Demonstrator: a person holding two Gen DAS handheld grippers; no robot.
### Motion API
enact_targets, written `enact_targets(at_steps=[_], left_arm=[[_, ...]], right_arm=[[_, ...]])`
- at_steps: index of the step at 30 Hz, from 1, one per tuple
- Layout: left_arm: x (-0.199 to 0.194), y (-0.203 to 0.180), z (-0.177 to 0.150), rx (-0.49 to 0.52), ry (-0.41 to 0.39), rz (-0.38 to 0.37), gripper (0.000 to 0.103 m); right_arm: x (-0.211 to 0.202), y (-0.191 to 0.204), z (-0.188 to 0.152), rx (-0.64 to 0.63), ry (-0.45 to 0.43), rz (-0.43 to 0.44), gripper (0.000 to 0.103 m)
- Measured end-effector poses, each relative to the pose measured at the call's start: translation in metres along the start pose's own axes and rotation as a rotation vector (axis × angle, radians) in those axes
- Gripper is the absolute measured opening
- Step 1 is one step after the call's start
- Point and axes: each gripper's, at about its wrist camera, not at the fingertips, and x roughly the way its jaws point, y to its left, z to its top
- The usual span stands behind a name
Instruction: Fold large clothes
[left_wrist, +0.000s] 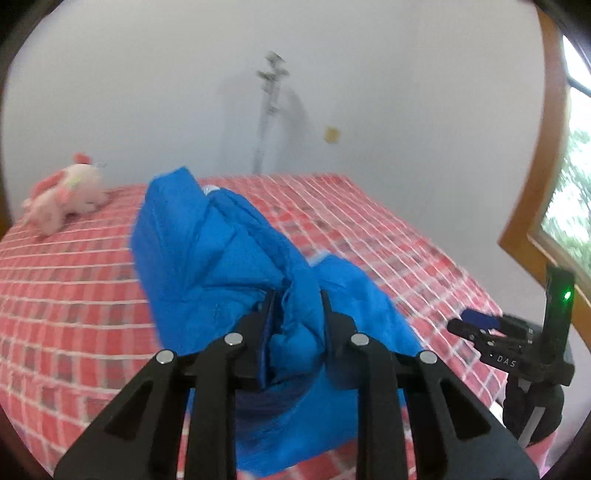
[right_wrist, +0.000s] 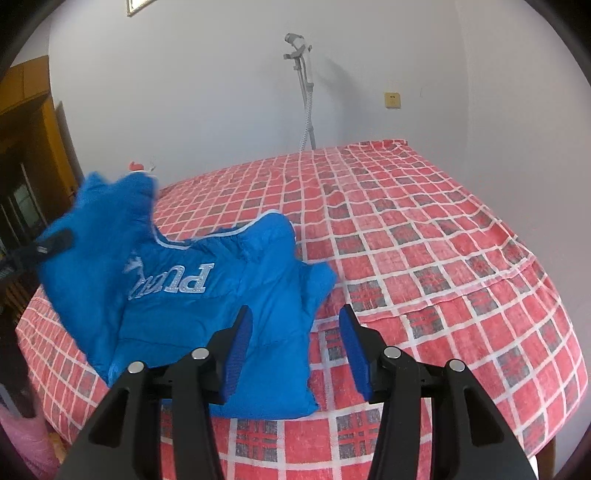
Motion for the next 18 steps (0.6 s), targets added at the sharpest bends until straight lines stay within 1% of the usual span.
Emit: enact_targets(at_steps=[1,4,7,9,11,15,18], left_arm=[[0.01,-0.005,-0.001,0.006,0.022,-0.016,0.02],[0.054,-0.021,-0.014,0.011,0.126,-0.084,0.019],[0.082,-0.025,-0.031,0.016,0.189,-0.117,0.019],[0.096,-0.029,-0.044,0.036,0.213,-0.129,0.019],[0.104,-0.026,-0.053,0.028,0.239,-0.153,0.019],[0.114,-0.021,-0.062,0.017,0.264,-0.171,0.019],[0.111,-0.018,-0.06,0.002,0.268,-0.189,0.019]], right_arm=[[0.001,-0.001,0.0,0.0,0.003,0.004,0.049],[0.005,-0.005,-0.002,0.009,0.011,0.012,0.049],[0.01,-0.013,-0.004,0.028,0.024,0.015,0.049],[0.014,-0.017,-0.005,0.038,0.031,0.016,0.049],[0.018,-0.021,-0.006,0.045,0.037,0.013,0.049],[0.024,-0.021,-0.006,0.046,0.047,0.013,0.049],[0.028,-0.018,-0.004,0.034,0.052,0.017,0.05]])
